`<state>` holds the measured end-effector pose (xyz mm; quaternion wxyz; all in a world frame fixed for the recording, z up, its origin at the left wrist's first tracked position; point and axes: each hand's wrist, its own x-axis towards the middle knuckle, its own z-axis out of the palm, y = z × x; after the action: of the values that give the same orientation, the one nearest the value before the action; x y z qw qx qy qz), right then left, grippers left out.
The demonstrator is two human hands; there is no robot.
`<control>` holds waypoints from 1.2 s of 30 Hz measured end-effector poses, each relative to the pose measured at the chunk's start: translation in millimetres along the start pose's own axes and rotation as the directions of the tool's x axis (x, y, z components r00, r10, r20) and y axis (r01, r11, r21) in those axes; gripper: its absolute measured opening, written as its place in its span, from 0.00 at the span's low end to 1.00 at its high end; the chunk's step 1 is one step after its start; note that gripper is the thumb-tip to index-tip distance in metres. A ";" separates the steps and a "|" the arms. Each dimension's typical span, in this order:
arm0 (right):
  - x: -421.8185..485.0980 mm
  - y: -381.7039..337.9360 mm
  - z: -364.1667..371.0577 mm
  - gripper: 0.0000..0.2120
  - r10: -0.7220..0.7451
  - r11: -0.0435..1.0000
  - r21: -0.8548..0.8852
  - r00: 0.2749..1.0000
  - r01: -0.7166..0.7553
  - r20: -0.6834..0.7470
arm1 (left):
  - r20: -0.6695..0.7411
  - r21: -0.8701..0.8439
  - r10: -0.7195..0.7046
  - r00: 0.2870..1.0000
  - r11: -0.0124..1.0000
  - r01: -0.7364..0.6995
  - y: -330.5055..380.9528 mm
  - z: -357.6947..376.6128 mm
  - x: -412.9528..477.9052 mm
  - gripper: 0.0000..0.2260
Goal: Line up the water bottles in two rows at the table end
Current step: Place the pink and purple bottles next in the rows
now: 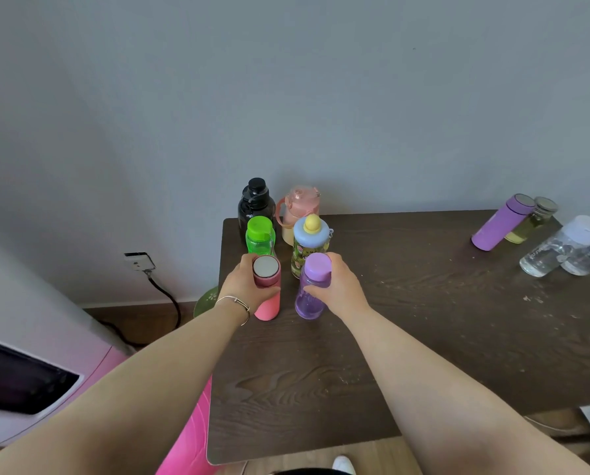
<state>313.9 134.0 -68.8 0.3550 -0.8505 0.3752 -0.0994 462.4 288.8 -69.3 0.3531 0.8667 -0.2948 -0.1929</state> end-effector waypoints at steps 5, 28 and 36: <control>-0.5 -2.7 -4.6 0.40 -0.010 0.995 -0.099 1.000 0.013 0.028 | 0.053 0.104 0.081 0.995 0.991 -0.086 4.7 -1.7 2.8 0.38; -71.5 97.6 -135.4 0.37 -0.055 0.744 -0.666 0.989 -0.053 -0.139 | 0.343 0.714 0.495 0.798 0.414 -0.564 138.4 74.4 -27.2 0.37; -134.9 208.7 -232.8 0.35 0.020 0.755 -0.632 0.970 -0.174 -0.242 | 0.376 0.735 0.446 0.812 0.391 -0.554 229.5 178.0 -71.8 0.37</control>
<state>-0.2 9.2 -27.8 -0.0005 -0.8834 0.4671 -0.0383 225.8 114.2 -14.0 -0.0666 0.7844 -0.6158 0.0316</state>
